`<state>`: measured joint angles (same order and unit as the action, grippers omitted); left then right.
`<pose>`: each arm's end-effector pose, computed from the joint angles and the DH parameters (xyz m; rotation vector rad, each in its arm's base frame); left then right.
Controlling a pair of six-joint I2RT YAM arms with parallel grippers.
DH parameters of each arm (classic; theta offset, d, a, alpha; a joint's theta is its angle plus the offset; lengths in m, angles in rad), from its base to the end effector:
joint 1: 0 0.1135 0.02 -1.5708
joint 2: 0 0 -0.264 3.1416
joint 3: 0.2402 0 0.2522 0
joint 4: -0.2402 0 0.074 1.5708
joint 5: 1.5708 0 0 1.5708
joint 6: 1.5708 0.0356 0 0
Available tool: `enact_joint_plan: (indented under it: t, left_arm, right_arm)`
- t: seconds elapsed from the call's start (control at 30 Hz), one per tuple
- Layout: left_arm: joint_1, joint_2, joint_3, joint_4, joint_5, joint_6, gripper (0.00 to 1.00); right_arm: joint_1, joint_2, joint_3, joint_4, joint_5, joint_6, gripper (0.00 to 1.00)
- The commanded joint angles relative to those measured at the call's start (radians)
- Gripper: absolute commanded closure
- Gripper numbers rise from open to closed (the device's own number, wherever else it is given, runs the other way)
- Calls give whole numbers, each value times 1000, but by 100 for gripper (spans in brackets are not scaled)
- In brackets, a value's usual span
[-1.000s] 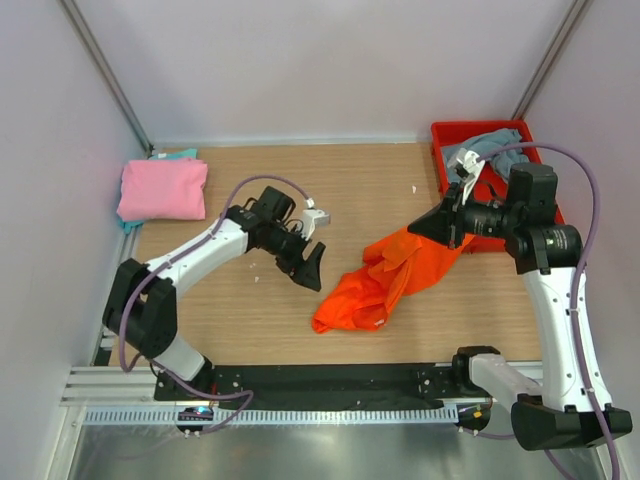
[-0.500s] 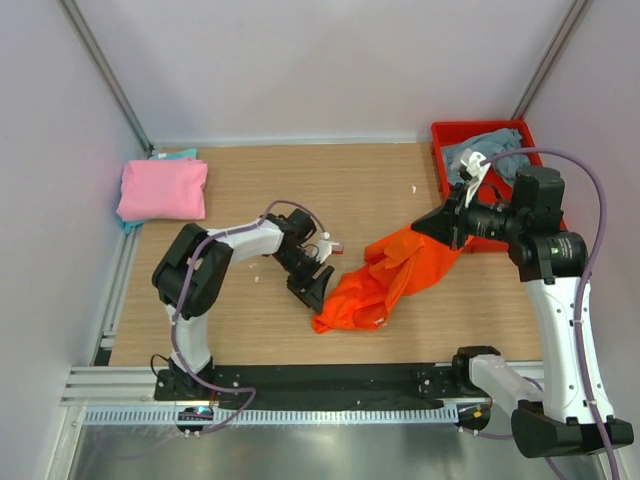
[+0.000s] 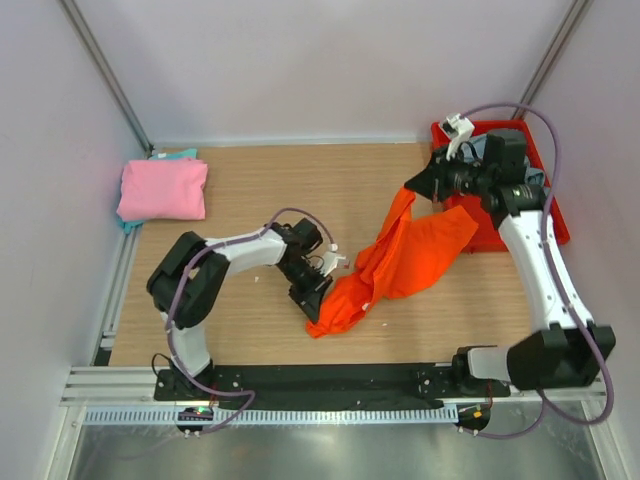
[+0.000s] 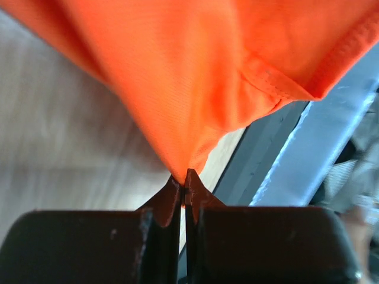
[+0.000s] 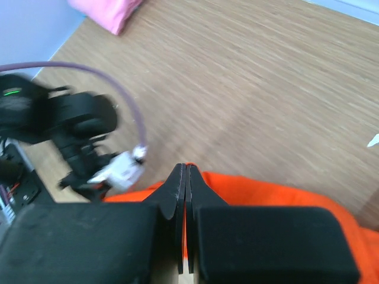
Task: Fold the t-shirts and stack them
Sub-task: Move the tshirt to the center of the board
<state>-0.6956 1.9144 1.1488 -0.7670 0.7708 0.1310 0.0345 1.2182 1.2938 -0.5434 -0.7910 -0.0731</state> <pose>0.2381 -0.2311 0.1361 -1.1275 -2.5177 1.0895 0.2559 0.0342 0.3949 -0.5923 1.8802 0.7743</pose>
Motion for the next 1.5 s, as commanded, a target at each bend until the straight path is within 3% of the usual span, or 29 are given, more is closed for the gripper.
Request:
enact_joint_plan:
  t: [0.0,0.1,0.2,0.4,0.5,0.57,0.63,0.7,0.8,0.87,0.97,1.1,1.3,1.47]
  left_arm:
    - [-54,-226,-23,28,-75,68,100]
    - [-160,-366,-46,29,-155,113,100]
    - [-234,-440,-44,28,-212,139,100]
    - [-366,-410,72,-60,-280,208,100]
    - [-442,-353,118,-69,-390,234,100]
    - [-479,-321,130,-58,-474,240,79]
    - [-522,-316,124,-35,-527,240,53]
    - [-539,-345,115,-17,-603,243,45]
    - [-532,-417,127,-21,-692,255,40]
    - [-503,-449,186,-77,-674,257,39]
    - [-408,-477,267,-129,-636,259,39]
    - [-195,-547,282,-111,-647,283,36]
    - [151,-588,94,153,-622,147,18]
    - [322,-424,92,247,-493,26,21]
  right_arm:
    - [25,143,134,122,96,36,99]
    - [56,384,306,82,102,39,98]
    - [113,503,491,45,118,30,98]
    - [245,760,887,-30,89,50,98]
    - [298,813,967,-46,81,55,98]
    - [311,810,969,-41,87,56,92]
    - [306,787,938,-62,136,35,67]
    - [292,687,879,-64,192,12,49]
    - [259,484,663,12,297,-2,42]
    - [260,382,497,81,445,16,32]
    - [262,261,363,91,478,41,28]
    - [283,277,337,-13,429,41,29]
    - [395,388,343,-153,478,-117,36]
    - [416,377,331,-130,437,-64,36]
